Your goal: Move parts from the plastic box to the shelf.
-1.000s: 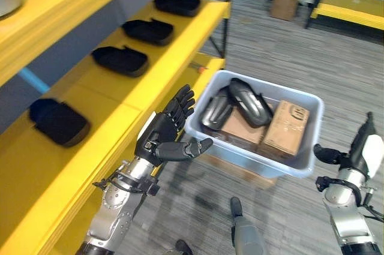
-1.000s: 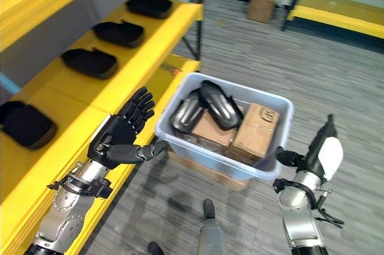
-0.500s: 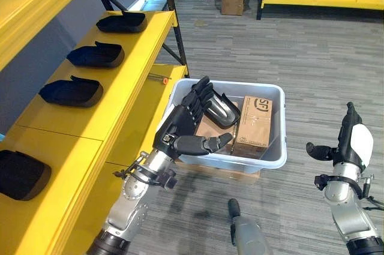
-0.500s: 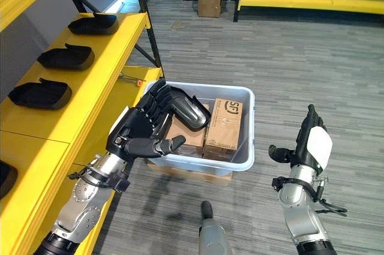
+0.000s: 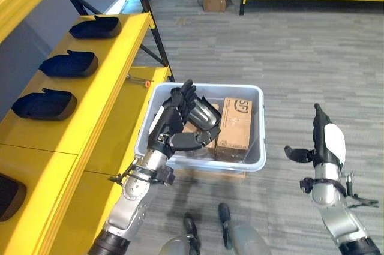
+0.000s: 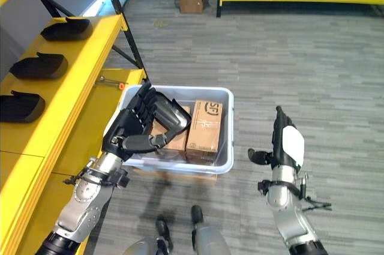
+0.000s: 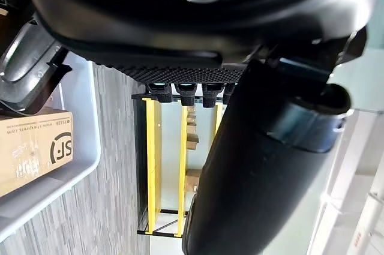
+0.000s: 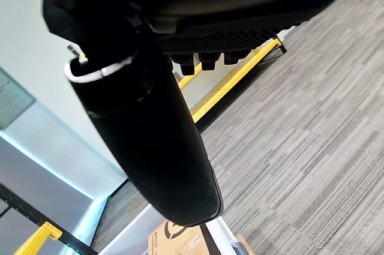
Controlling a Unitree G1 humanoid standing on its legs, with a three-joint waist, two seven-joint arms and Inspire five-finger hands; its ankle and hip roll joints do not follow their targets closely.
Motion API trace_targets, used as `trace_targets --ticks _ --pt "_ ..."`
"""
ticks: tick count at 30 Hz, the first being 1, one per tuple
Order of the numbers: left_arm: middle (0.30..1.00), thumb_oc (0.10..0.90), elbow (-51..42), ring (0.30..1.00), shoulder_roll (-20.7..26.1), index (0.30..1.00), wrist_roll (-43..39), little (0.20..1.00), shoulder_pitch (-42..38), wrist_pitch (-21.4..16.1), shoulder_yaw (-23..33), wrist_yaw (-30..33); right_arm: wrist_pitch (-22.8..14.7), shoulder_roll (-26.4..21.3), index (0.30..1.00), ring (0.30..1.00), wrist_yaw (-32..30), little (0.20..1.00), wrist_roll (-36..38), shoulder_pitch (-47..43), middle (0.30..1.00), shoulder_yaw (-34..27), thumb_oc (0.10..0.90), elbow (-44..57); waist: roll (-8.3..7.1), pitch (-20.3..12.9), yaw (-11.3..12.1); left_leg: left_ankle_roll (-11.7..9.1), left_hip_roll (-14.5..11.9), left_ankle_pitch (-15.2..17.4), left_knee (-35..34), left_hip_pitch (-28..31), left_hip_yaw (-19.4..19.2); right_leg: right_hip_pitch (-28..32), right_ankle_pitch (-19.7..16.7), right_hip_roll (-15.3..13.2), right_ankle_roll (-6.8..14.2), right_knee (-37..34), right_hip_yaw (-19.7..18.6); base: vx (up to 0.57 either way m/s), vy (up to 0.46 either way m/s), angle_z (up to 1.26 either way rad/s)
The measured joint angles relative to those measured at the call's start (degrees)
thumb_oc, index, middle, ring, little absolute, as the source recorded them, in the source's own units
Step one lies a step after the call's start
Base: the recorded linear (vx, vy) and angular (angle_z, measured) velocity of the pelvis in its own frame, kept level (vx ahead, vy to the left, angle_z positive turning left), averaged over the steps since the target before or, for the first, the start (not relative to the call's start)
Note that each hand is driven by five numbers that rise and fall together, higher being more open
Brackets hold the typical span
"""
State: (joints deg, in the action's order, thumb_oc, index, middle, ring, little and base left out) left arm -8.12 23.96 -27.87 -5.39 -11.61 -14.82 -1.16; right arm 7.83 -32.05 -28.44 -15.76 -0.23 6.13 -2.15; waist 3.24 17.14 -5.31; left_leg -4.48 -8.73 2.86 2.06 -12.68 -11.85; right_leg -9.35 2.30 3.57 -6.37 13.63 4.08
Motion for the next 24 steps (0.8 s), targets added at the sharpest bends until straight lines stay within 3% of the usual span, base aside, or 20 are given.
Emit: trace_targets --ticks 1,2,4,6,7,8,13,20,23,24 --pt "1.0 0.9 0.6 1.0 -0.3 1.0 0.1 1.0 -0.1 -0.7 0.7 -0.6 -0.2 0.0 1.0 1.0 -0.1 1.0 0.0 -0.5 1.0 -0.2 0.9 -0.2 0.58 1.0 -0.1 -1.0 -1.7 -2.3 0.8 -0.8 1.1 0.8 2.5 0.9 -0.7 0.7 0.0 0.22 0.108 -0.56" --pt "1.0 0.9 2.0 1.0 -0.3 1.0 0.1 1.0 0.8 -1.1 1.2 -0.5 0.0 1.1 1.0 1.0 -0.2 1.0 0.1 -0.4 1.0 0.1 0.9 -0.4 -1.0 1.8 0.2 -0.8 0.5 -4.9 1.7 -1.1 4.5 0.6 3.8 -0.1 -0.4 2.4 -1.2 0.16 0.105 -0.27" --pt "1.0 0.9 2.0 1.0 -0.1 1.0 0.2 1.0 2.9 -1.2 1.6 -0.5 -0.4 0.5 1.0 1.0 -0.1 1.0 0.1 -0.3 1.0 0.3 0.9 0.0 -2.44 1.8 1.6 -0.1 4.1 -5.6 1.5 -1.1 5.9 -0.3 3.0 -1.5 0.6 2.1 -4.7 0.15 0.109 -0.61" --pt "1.0 0.9 2.2 1.0 -0.2 1.0 0.2 1.0 4.7 -1.3 1.7 -0.7 -0.4 -0.1 1.0 1.0 0.5 1.0 0.2 -0.5 1.0 0.4 0.9 -0.1 -1.04 1.7 1.2 1.7 4.8 -7.4 -0.6 2.6 5.8 1.0 1.9 -1.1 2.6 1.2 -5.6 0.19 0.118 -0.57" --pt "1.0 0.9 2.1 1.0 -0.2 1.0 0.2 1.0 4.9 -1.4 1.7 -0.9 -0.4 -0.6 1.0 1.0 0.6 1.0 0.2 -0.3 1.0 0.5 0.9 0.0 -0.21 1.8 0.9 3.7 4.3 -10.8 -1.1 4.9 5.9 1.8 2.7 -0.1 3.4 1.7 -5.6 0.24 0.163 -0.31" --pt "1.0 0.9 2.3 1.0 -0.2 1.0 0.3 1.0 4.1 -1.5 2.4 -1.0 -0.4 -0.4 1.0 1.0 0.6 1.0 0.2 0.3 1.0 0.5 0.9 0.8 -2.02 2.3 0.9 4.5 5.6 -10.9 -1.6 6.0 4.8 1.8 4.2 -1.7 4.4 2.6 -4.8 0.18 0.148 -0.18" --pt "1.0 0.9 2.3 1.0 -0.2 1.0 0.3 1.0 3.1 -1.5 5.5 -1.3 -0.5 -0.2 1.0 1.0 0.6 1.0 0.2 0.0 1.0 1.5 0.9 2.3 -2.1 2.3 1.1 5.3 7.7 -10.5 -3.7 7.5 4.6 4.4 4.0 -3.8 6.5 -0.9 -4.4 0.1 0.071 0.07" --pt "1.0 0.9 1.3 1.0 -0.1 1.0 0.1 1.0 2.8 -1.5 6.4 -2.2 -0.4 0.2 1.0 1.0 0.5 1.0 0.2 -2.4 1.0 2.4 0.9 2.3 -2.17 2.3 3.8 6.1 8.2 -10.1 -4.4 7.7 5.2 5.4 3.5 -4.2 7.1 -3.2 -3.4 0.03 0.043 0.06" --pt "1.0 0.9 1.3 1.0 0.0 1.0 0.0 1.0 2.8 -1.5 6.6 -3.5 -0.4 0.1 1.0 1.0 0.5 1.0 0.3 -4.4 1.0 2.3 0.9 2.3 -2.41 2.3 4.3 6.3 8.1 -9.8 -4.4 7.7 4.8 4.7 3.5 -4.3 7.2 -1.9 -1.8 0.02 0.057 -0.09" --pt "1.0 0.9 1.4 1.0 0.2 1.0 0.0 1.0 2.7 -1.5 6.6 -3.8 -0.4 0.3 1.0 1.0 0.5 1.0 0.2 -5.6 1.0 2.4 0.9 2.2 -2.8 2.6 4.5 7.2 8.2 -8.9 -3.1 7.3 4.0 1.8 3.8 -3.9 8.1 3.8 -1.4 0.03 0.004 -0.29"
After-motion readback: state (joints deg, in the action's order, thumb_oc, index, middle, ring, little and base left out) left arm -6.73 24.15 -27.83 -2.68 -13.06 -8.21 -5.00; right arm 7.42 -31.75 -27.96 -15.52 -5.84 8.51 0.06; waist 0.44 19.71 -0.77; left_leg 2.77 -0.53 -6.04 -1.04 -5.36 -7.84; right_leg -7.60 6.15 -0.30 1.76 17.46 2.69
